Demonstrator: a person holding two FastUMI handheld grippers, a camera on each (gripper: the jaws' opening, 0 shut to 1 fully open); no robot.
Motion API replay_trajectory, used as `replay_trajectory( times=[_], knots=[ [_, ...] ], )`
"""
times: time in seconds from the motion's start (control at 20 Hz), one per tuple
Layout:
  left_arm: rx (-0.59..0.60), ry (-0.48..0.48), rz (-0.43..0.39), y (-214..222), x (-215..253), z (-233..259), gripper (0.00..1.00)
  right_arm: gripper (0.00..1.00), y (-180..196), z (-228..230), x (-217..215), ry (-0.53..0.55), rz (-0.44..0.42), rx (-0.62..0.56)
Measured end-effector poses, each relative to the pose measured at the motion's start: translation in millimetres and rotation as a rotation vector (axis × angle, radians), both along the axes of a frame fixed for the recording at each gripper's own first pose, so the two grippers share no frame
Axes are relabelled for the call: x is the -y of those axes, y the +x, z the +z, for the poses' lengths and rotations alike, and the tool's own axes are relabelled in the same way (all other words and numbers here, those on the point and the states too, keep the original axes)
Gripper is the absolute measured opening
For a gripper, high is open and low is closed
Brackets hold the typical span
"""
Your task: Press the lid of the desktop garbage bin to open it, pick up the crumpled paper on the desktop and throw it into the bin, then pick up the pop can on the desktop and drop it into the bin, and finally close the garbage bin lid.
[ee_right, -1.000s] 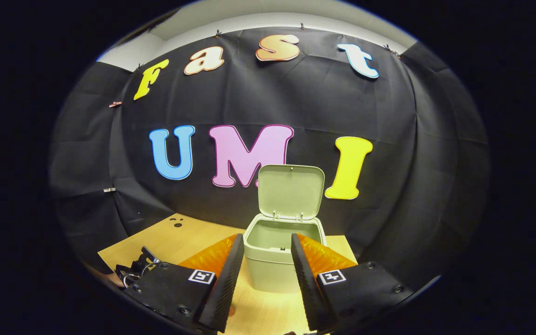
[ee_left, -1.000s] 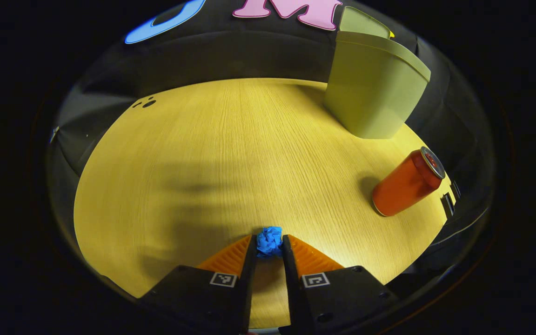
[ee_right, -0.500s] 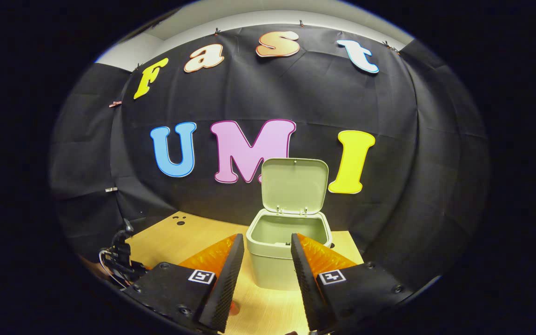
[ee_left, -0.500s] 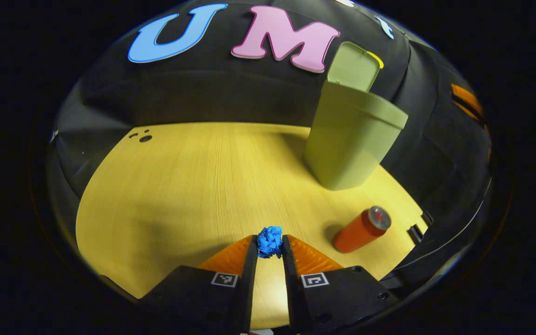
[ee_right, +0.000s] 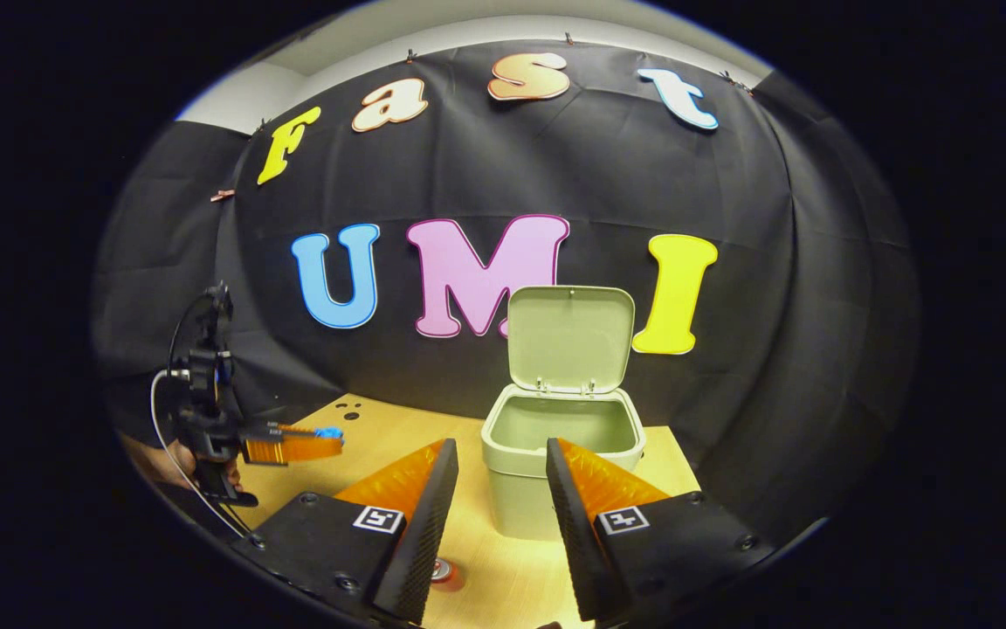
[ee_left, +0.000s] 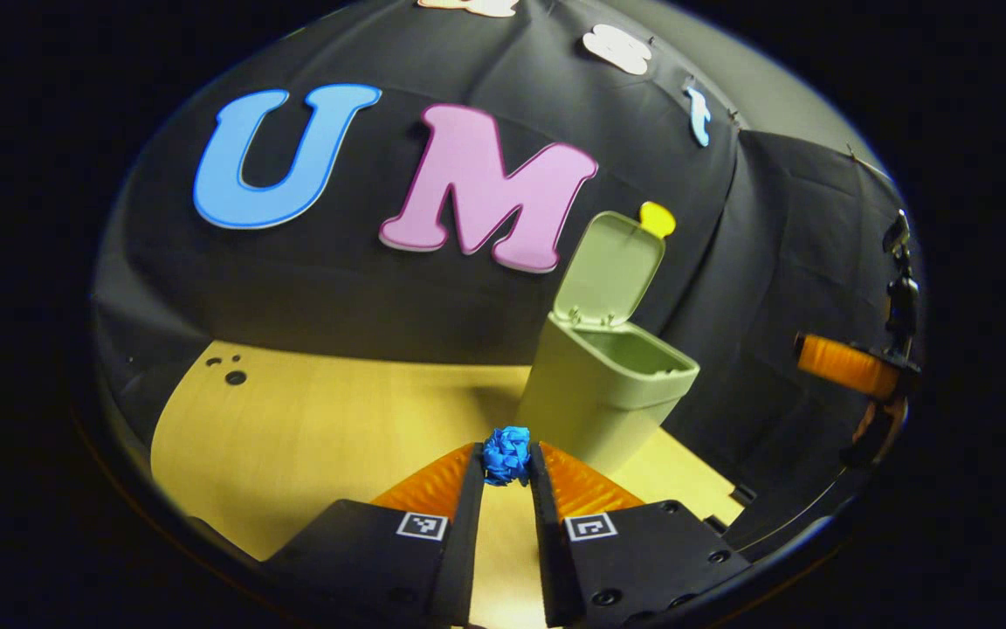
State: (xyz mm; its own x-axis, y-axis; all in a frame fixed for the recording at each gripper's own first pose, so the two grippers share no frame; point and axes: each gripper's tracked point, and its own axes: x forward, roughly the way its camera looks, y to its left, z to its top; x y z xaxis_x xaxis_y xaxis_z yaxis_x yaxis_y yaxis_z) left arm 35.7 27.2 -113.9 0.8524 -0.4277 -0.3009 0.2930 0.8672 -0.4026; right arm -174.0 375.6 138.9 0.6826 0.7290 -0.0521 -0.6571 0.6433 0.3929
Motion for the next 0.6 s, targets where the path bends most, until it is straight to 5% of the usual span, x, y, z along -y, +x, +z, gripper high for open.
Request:
replay_trajectory(
  times=[0.6],
  knots=[
    [0.221, 0.009, -0.143, 85.1, 63.8, 75.2, 0.35, 0.65, -13.1, -9.8, -3.8, 0.015, -0.002, -0.046]
  ],
)
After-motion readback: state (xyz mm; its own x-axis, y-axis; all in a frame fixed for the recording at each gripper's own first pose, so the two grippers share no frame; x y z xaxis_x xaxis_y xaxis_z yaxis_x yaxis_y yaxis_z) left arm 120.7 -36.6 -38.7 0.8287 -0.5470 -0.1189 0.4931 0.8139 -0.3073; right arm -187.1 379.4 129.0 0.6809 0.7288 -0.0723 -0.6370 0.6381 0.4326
